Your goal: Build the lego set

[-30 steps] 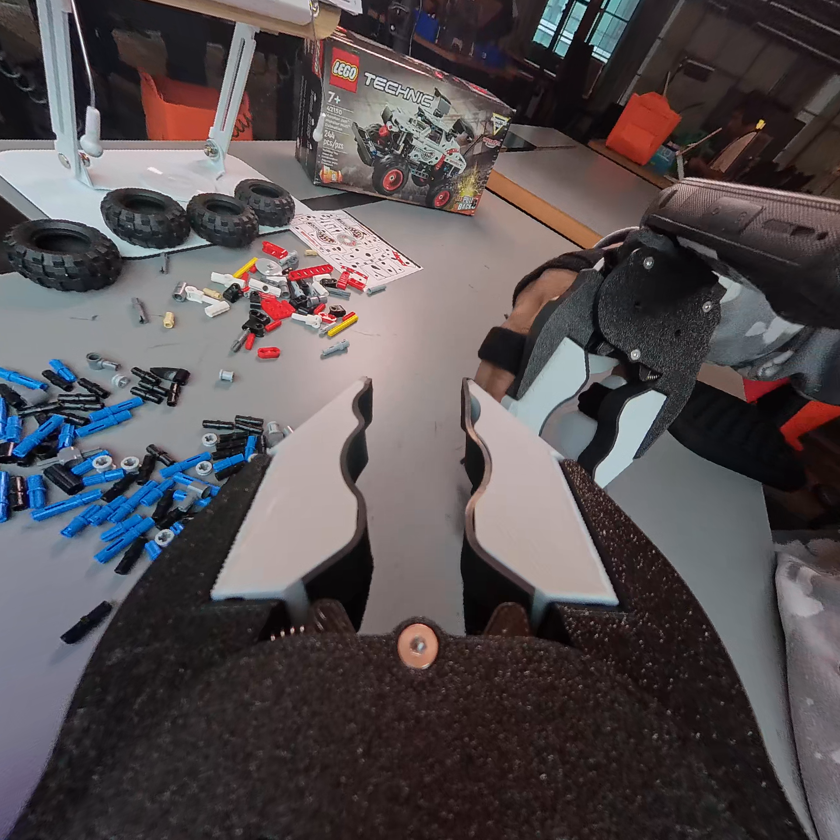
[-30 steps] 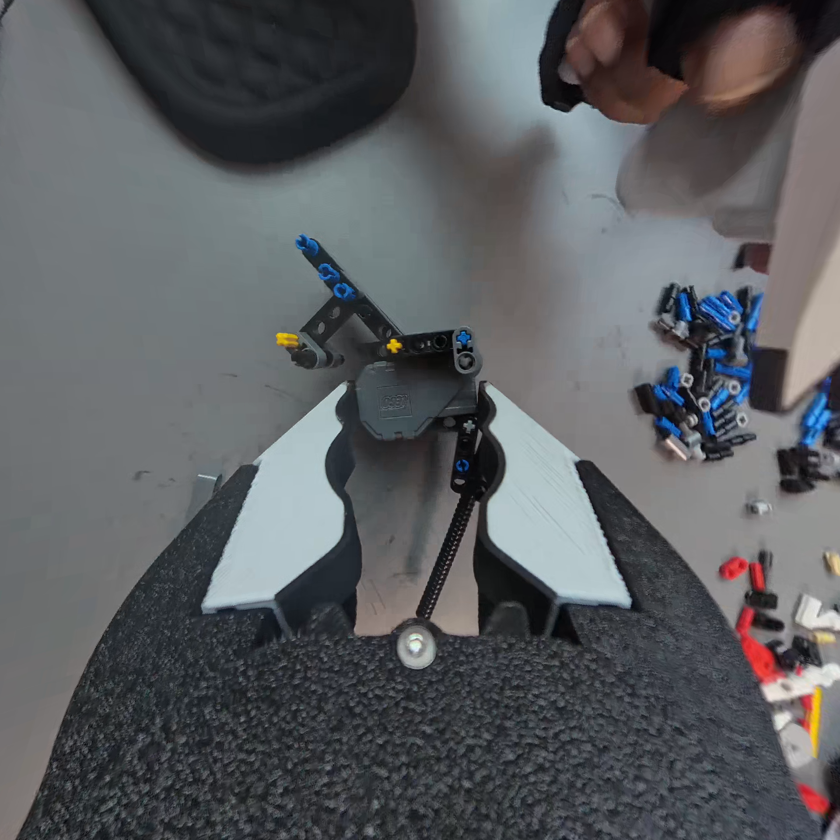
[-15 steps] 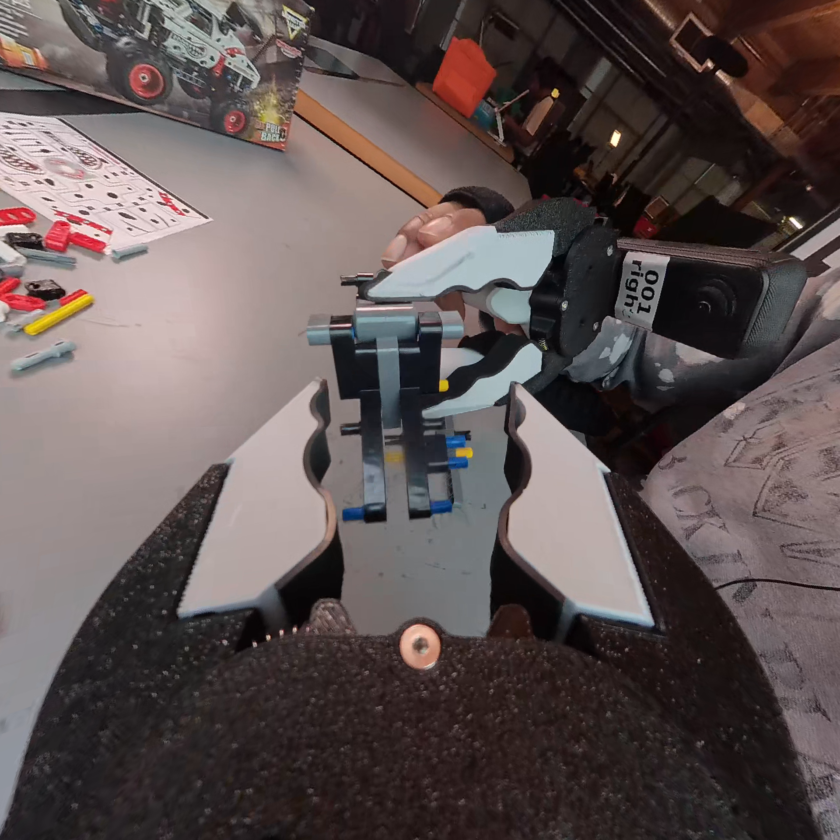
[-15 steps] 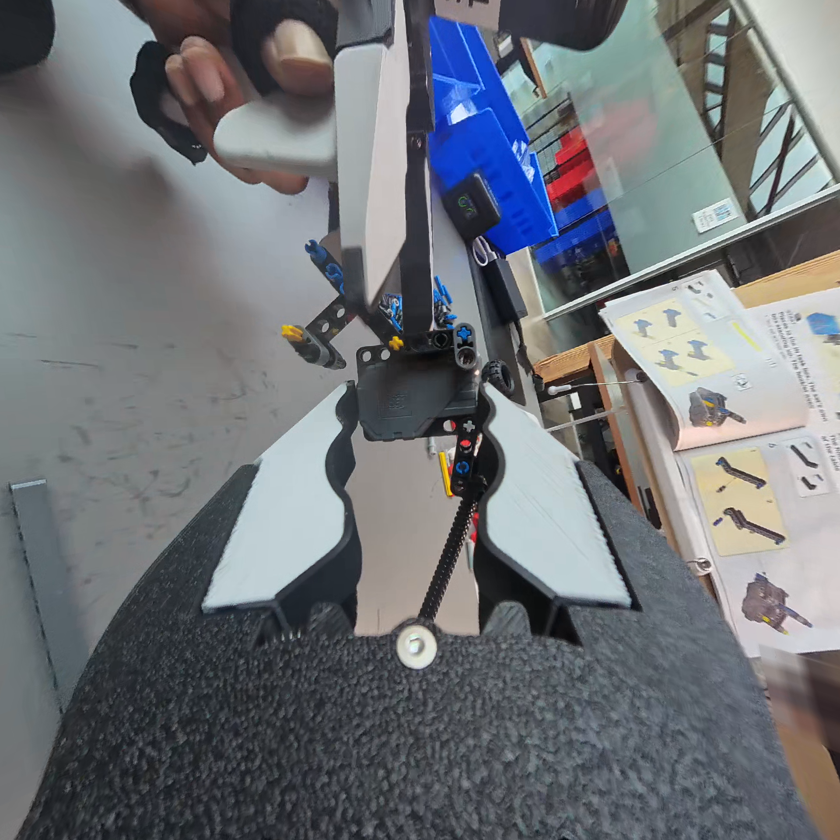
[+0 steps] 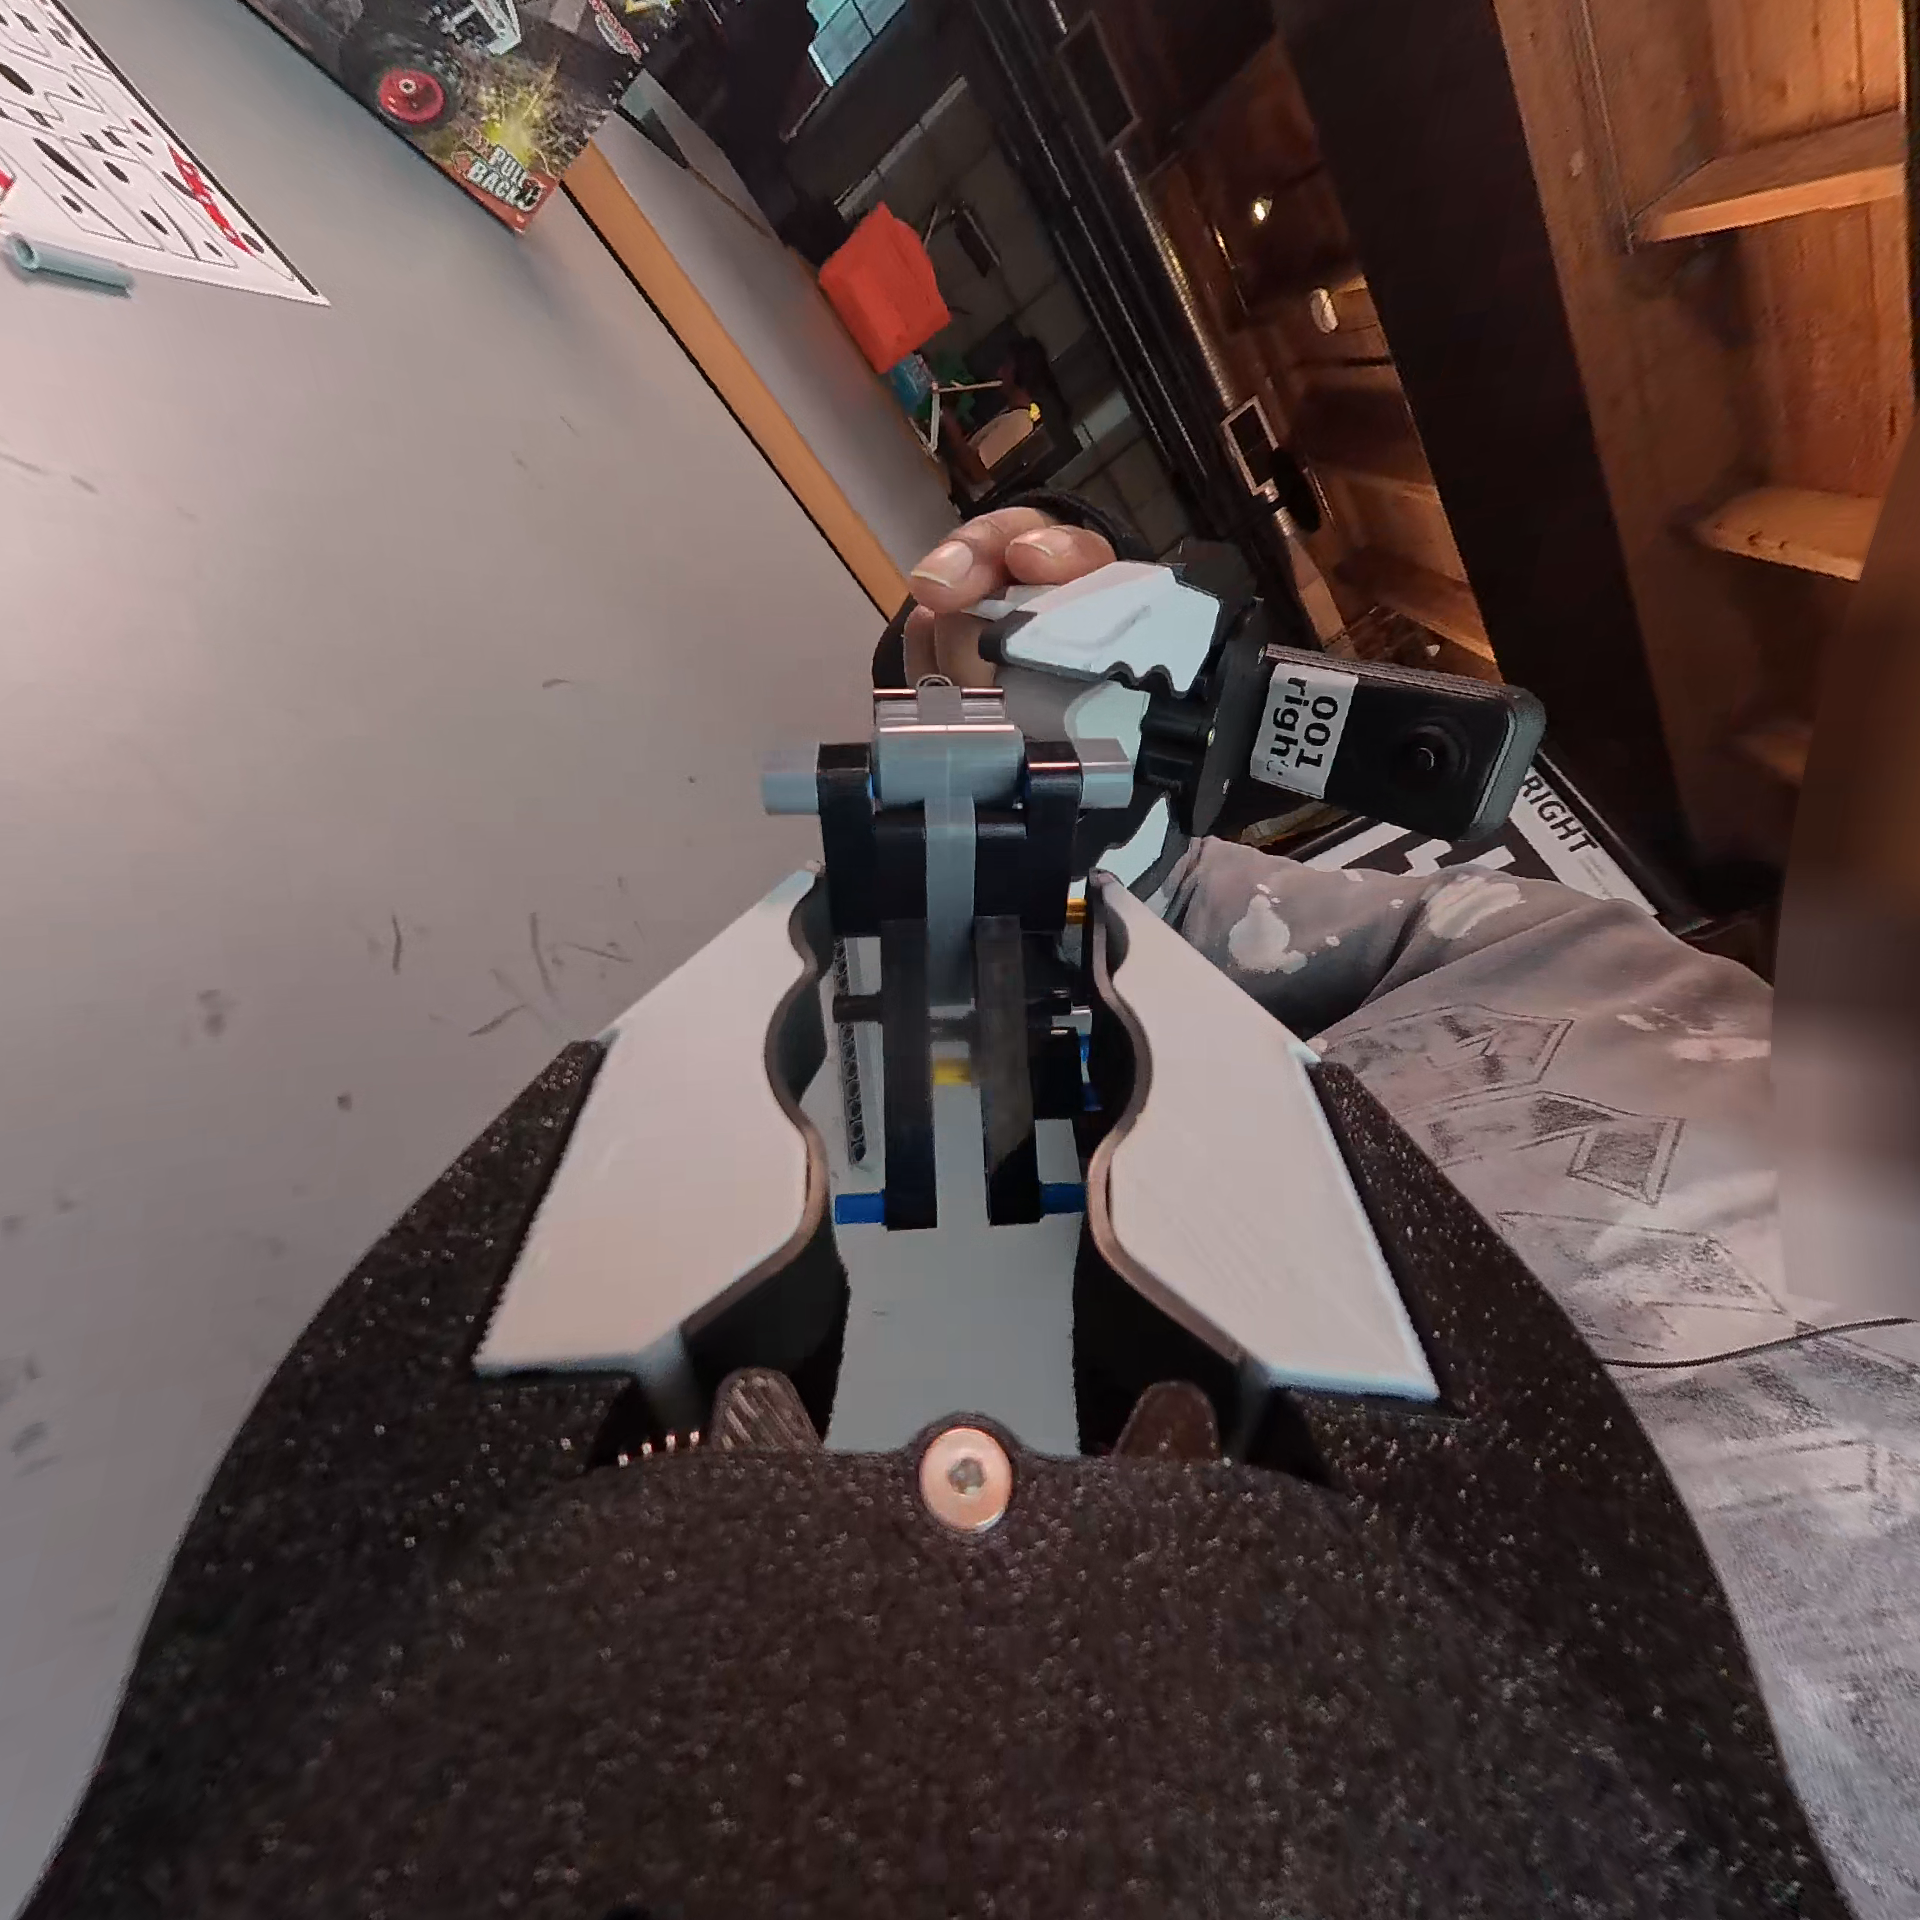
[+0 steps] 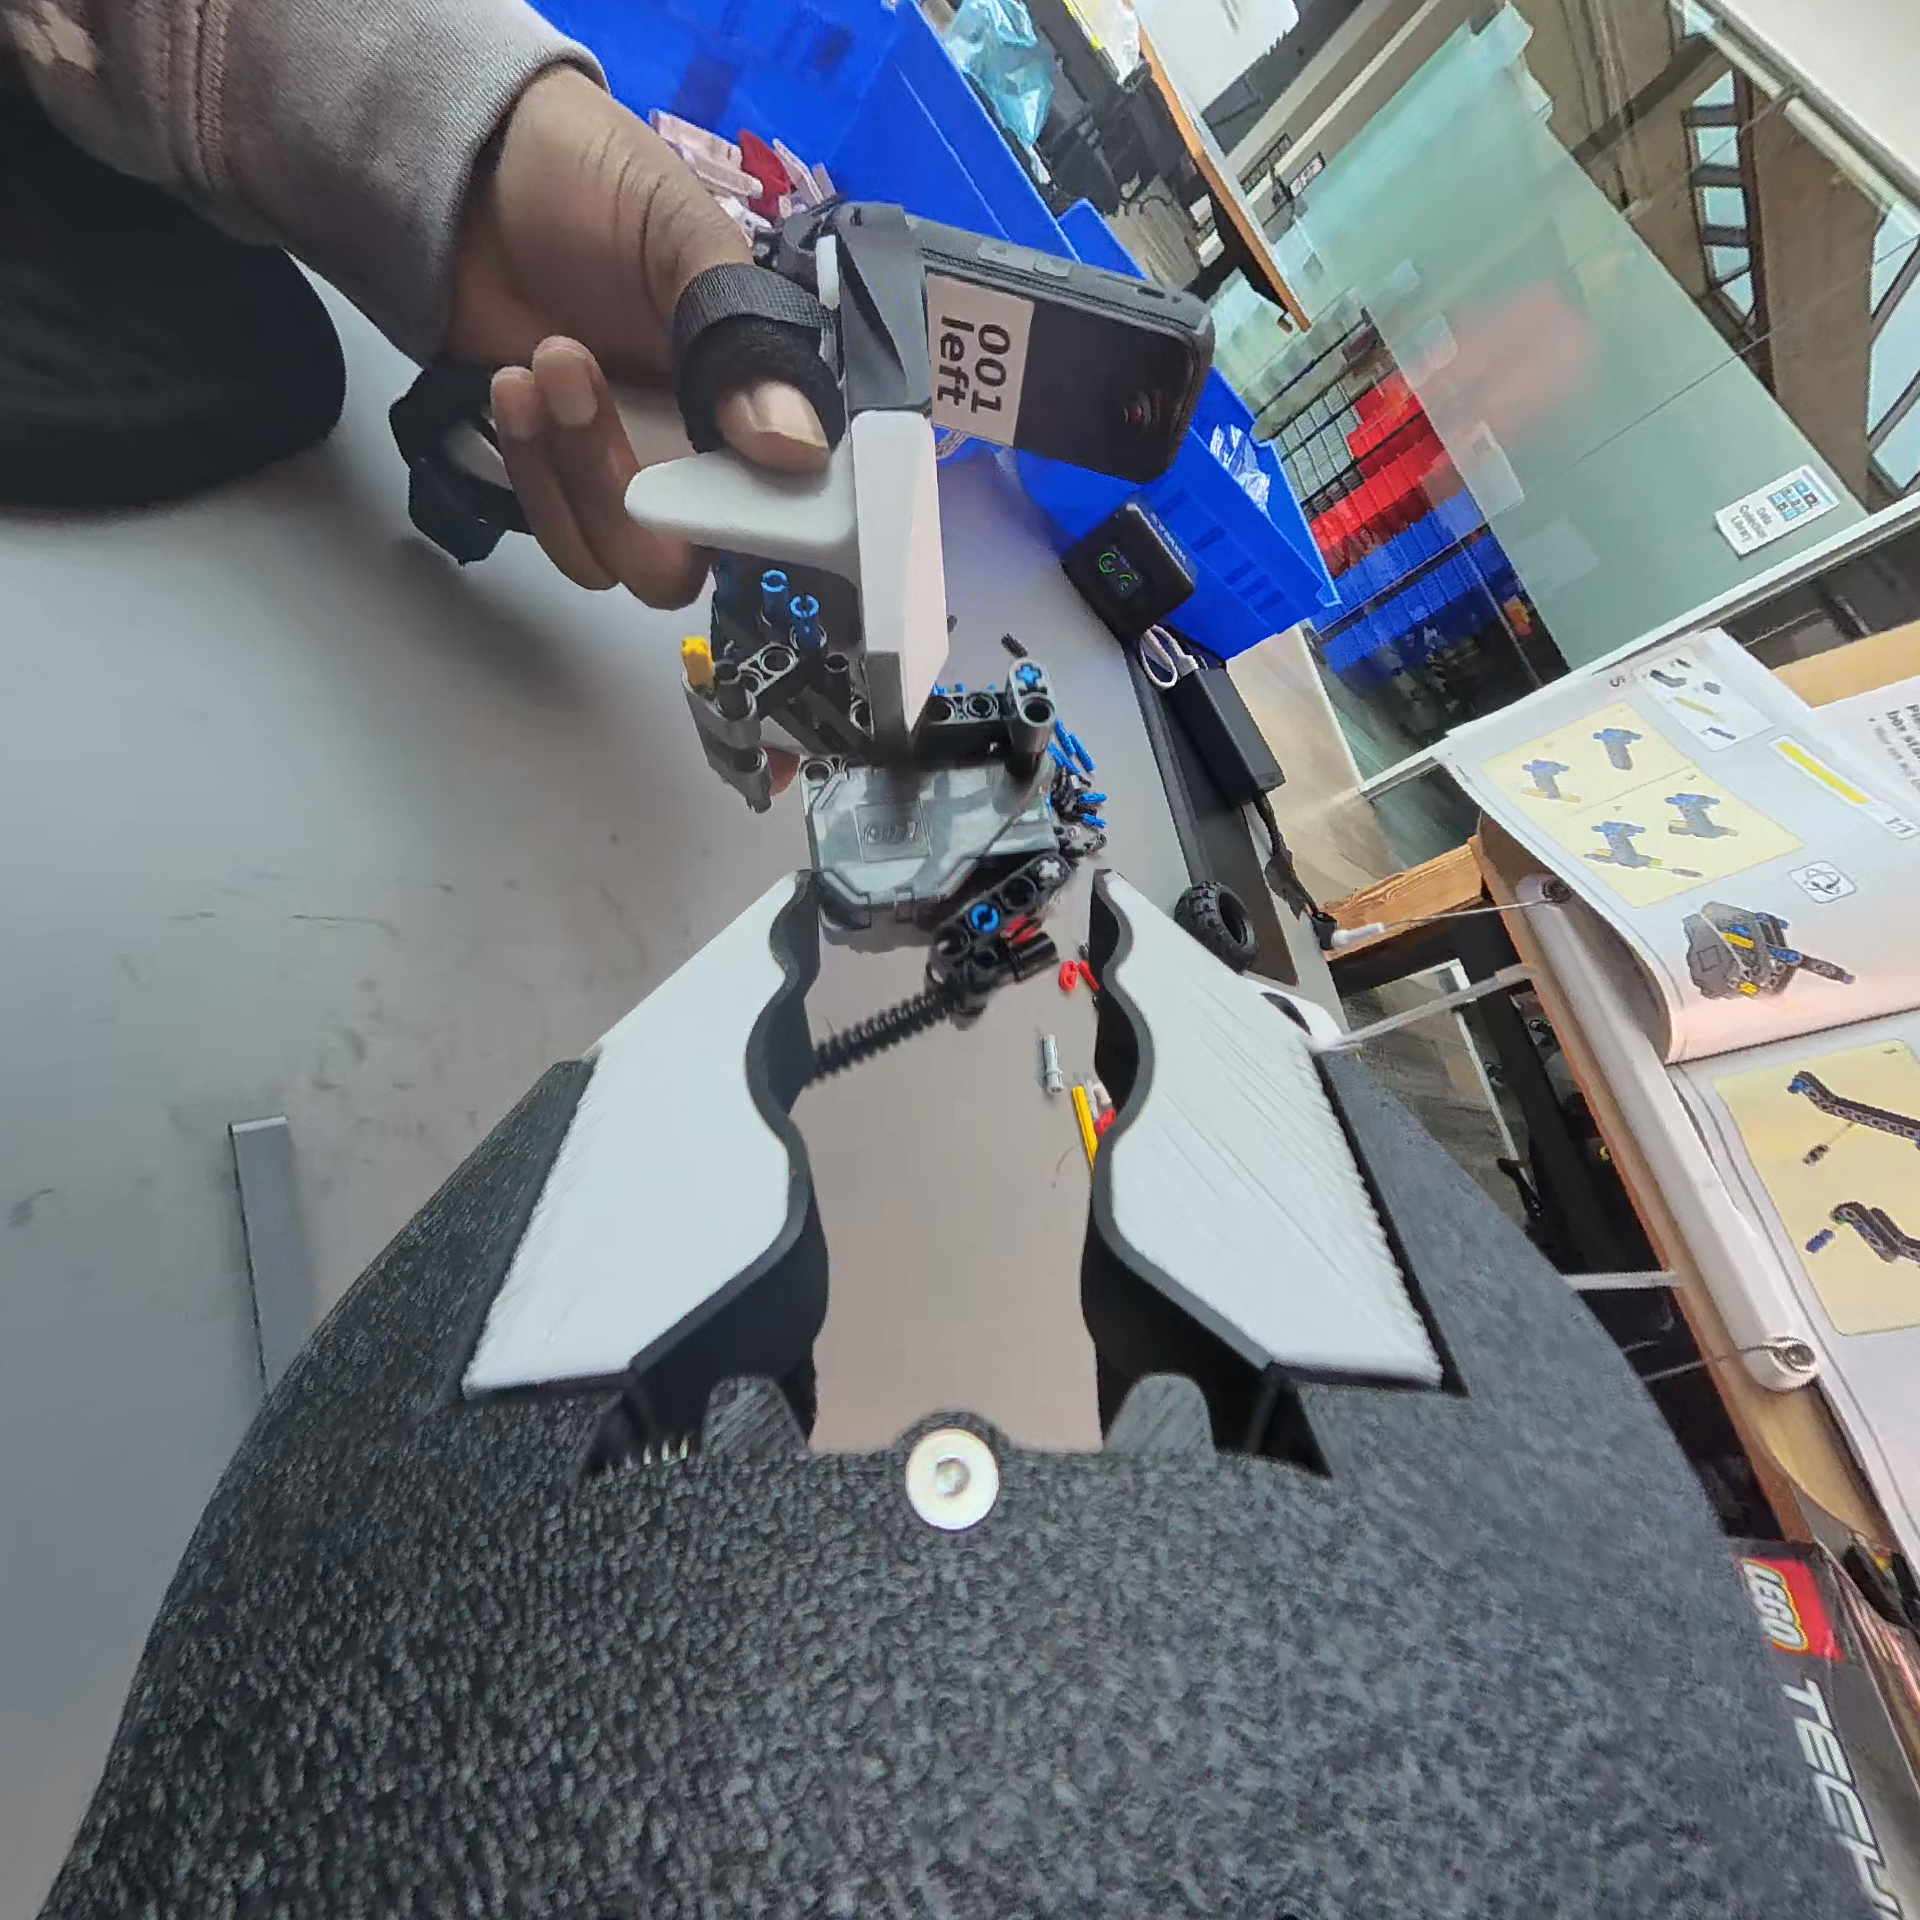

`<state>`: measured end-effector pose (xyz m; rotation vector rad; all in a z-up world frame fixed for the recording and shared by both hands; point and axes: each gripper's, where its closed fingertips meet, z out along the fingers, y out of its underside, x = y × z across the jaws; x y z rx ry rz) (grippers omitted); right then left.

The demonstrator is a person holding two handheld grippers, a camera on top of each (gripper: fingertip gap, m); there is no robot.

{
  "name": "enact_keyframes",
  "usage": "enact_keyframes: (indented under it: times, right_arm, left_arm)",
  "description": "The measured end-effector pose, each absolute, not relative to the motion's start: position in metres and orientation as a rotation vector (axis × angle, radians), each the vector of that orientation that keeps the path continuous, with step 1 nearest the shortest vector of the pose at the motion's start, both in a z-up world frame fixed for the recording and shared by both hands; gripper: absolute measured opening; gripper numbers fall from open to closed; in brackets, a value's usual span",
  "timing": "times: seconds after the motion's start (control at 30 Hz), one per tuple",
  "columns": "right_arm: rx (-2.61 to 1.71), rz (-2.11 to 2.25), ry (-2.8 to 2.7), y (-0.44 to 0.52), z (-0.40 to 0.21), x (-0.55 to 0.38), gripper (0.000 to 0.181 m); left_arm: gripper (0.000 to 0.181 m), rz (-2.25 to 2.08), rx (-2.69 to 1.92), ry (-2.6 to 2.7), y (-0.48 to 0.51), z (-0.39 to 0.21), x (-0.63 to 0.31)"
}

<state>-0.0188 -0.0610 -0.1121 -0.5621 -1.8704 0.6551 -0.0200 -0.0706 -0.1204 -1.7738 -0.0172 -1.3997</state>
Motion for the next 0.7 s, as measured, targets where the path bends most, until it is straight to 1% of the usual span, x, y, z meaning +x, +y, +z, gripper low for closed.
enact_keyframes:
  times: [0.33,0.47,0.63,0.7]
  right_arm:
    - [-0.747,0.623,-1.872,-0.027,-0.114,-0.011,0.019]
    - [-0.845,0.546,-1.793,-0.005,-0.111,-0.015,0.014]
    - [-0.894,0.494,-1.722,0.003,-0.110,-0.019,0.020]
    - [-0.952,0.548,-1.687,0.003,-0.108,-0.021,0.021]
  left_arm:
    - [0.047,-1.355,-1.811,-0.012,-0.072,-0.125,-0.023]
    - [0.047,-1.371,-1.806,-0.007,-0.074,-0.124,-0.021]
    - [0.047,-1.393,-1.827,-0.005,-0.074,-0.128,-0.014]
    - [0.047,-1.398,-1.834,0.004,-0.074,-0.130,-0.011]
